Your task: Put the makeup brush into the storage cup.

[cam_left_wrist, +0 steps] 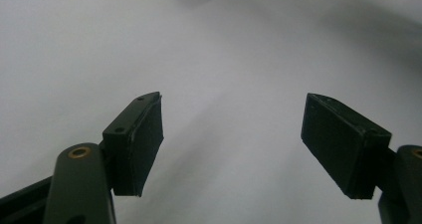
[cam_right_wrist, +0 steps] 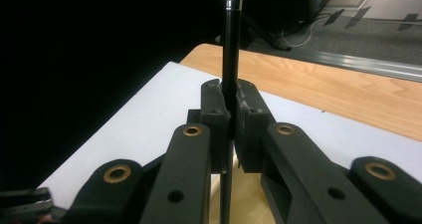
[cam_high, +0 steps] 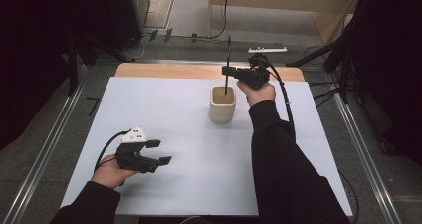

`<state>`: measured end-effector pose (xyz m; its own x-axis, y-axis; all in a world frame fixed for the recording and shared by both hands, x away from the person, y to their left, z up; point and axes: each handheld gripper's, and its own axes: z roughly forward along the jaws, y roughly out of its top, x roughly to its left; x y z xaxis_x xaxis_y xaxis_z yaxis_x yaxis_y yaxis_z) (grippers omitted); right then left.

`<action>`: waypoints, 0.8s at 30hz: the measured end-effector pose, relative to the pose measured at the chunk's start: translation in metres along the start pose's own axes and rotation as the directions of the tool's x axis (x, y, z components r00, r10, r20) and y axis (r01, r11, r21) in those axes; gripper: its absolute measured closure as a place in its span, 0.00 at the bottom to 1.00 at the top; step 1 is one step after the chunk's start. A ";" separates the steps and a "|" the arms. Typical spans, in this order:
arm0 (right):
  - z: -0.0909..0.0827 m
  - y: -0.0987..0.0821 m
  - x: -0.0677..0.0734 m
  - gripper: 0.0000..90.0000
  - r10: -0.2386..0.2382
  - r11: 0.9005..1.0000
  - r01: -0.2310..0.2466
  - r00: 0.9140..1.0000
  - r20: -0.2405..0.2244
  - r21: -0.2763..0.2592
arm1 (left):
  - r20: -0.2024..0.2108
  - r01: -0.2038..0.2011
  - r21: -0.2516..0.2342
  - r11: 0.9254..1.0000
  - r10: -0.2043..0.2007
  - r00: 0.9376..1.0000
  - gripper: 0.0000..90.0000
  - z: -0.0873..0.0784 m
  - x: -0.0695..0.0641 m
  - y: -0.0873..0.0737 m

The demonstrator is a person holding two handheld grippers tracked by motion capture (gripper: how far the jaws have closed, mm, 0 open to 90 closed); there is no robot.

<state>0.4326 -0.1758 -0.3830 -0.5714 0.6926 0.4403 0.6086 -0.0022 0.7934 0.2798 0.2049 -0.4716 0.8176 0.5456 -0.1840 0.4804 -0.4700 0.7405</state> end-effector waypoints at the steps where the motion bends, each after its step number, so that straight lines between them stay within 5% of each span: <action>1: 0.000 0.000 -0.001 0.96 -0.006 1.000 0.006 1.000 0.014 -0.005 | 0.000 -0.001 0.000 1.000 0.001 1.000 0.28 0.000 0.000 0.000; 24: 0.015 -0.012 -0.003 0.96 -0.034 0.999 0.033 0.998 0.044 0.014 | -0.007 0.000 -0.011 1.000 0.000 1.000 0.28 -0.001 0.000 0.001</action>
<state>0.4357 -0.1670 -0.4000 -0.5665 0.7236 0.3942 0.5969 0.0306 0.8017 0.2794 0.2051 -0.4704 0.8152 0.5505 -0.1799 0.4770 -0.4621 0.7476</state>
